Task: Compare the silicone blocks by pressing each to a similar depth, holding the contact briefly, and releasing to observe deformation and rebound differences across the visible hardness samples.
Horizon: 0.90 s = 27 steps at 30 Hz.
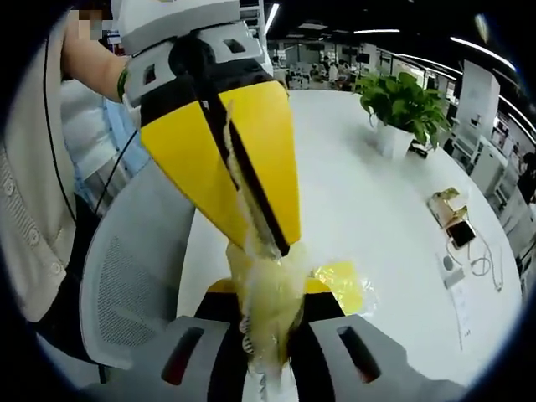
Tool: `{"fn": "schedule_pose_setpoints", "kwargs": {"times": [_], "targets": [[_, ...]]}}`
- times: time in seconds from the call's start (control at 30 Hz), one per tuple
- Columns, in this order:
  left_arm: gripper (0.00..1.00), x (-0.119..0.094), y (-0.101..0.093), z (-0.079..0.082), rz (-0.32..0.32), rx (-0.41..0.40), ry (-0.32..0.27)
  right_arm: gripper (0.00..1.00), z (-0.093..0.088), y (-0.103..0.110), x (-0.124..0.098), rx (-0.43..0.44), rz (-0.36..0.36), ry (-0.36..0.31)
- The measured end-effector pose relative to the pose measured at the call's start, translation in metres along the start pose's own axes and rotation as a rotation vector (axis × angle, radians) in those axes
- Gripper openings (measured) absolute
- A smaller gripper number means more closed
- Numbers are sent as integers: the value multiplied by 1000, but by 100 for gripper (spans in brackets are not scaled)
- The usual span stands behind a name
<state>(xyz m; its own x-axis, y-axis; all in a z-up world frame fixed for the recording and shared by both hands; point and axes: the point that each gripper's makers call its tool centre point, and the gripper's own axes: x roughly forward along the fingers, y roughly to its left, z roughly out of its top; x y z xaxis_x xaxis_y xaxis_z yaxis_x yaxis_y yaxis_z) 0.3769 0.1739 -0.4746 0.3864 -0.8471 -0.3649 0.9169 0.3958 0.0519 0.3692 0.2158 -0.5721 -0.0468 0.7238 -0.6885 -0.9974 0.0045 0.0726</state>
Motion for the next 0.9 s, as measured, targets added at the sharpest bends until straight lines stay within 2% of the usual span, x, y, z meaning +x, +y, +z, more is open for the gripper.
{"fn": "schedule_pose_setpoints", "kwargs": {"times": [0.7,0.83,0.87,0.9], "targets": [[0,4,1,-1,2,9,20,10,-4,-3,0,-6,0,0],[0,5,2,0,9,8,19,12,-4,-7,-1,-24,-21,-15],[0,6,2,0,10,6,19,13,-5,-5,-1,8,-4,-8],[0,6,2,0,10,4,19,13,-4,-7,-1,-13,-17,-18]]}}
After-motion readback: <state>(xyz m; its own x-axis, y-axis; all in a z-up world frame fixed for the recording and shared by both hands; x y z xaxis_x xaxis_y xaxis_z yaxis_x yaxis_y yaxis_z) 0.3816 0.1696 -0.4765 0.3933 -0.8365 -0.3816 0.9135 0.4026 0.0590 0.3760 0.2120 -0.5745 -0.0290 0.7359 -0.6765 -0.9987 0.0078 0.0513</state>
